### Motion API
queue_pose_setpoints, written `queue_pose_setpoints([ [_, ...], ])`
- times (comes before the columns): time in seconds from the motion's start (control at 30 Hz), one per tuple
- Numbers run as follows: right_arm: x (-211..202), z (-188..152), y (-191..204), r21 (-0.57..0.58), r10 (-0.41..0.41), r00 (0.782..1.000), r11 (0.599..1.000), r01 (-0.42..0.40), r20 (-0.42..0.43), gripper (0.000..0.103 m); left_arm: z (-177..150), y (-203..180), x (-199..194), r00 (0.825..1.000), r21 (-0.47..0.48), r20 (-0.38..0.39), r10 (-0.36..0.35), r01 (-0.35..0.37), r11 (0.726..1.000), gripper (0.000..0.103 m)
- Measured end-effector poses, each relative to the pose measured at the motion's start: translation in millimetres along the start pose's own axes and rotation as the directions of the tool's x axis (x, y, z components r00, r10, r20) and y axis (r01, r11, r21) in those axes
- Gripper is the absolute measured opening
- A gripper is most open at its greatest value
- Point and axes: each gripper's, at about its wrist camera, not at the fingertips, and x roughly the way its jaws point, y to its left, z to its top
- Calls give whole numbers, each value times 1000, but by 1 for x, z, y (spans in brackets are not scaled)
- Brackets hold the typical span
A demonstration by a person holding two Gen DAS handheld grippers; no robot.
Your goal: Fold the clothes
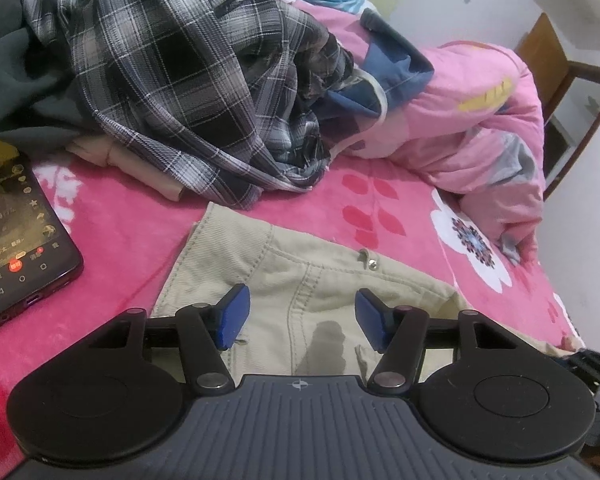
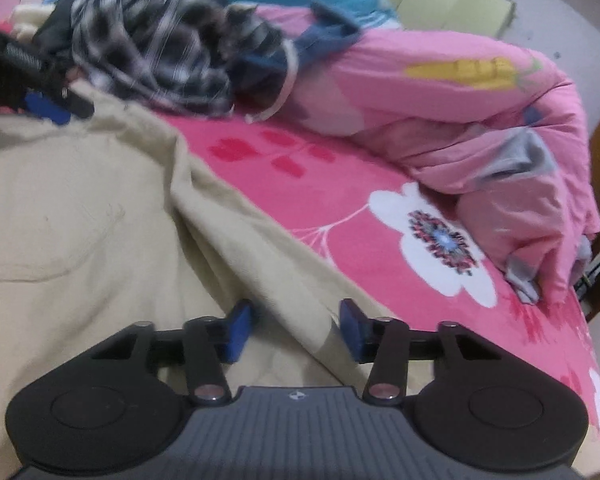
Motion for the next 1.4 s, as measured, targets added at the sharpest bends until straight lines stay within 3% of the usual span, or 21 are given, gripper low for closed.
queue_pose_setpoints([
  [0.03, 1, 3, -2, 14, 4, 1000, 1000, -4, 1, 20, 0, 1, 0, 1000, -2, -1, -2, 2, 1000, 59],
  [0.1, -4, 9, -8, 49, -10, 1000, 999, 9, 27, 13, 0, 2, 0, 1000, -3, -2, -6, 6, 1000, 58],
  [0.5, 17, 29, -32, 134, -51, 999, 990, 49, 12, 6, 2, 5, 1, 1000, -8, -5, -19, 19, 1000, 57],
  [0.63, 37, 23, -36, 154, -11, 999, 988, 17, -41, 6, 1, 5, 2, 1000, 4, -3, -22, 22, 1000, 57],
  [0.7, 50, 15, -43, 215, 41, 997, 976, -25, -71, 7, 0, 4, 2, 1000, 15, -1, -24, 24, 1000, 57],
  [0.77, 57, 6, -60, 340, 101, 993, 937, -76, -58, 8, 0, 5, 2, 1000, 22, -1, -26, 26, 999, 57],
  [0.83, 60, -7, -86, 520, 192, 981, 840, -155, -19, 13, 0, 6, 2, 999, 28, -1, -34, 34, 999, 57],
  [0.9, 63, -21, -112, 678, 274, 961, 699, -227, 39, 16, -1, 7, 1, 999, 25, -1, -42, 42, 999, 57],
  [1.0, 69, -53, -137, 850, 355, 920, 422, -315, 165, 23, 0, 7, 2, 999, 22, -2, -44, 44, 999, 57],
  [1.07, 68, -69, -146, 901, 363, 898, 252, -352, 249, 30, -1, 7, 2, 999, 24, -3, -43, 43, 999, 57],
  [1.13, 61, -79, -150, 922, 311, 902, 150, -358, 300, 47, 0, 7, 2, 999, 22, -3, -43, 43, 999, 58],
  [1.27, 49, -104, -164, 917, 194, 897, -53, -395, 398, 47, 2, 8, 0, 999, 4, -8, -51, 51, 999, 58],
  [1.3, 46, -109, -165, 912, 172, 895, -81, -403, 411, 48, 3, 8, -2, 999, -5, -7, -54, 54, 999, 59],
  [1.4, 20, -119, -163, 898, 121, 890, -92, -430, 439, 50, 5, 5, -12, 998, -15, 18, -53, 53, 998, 64],
])
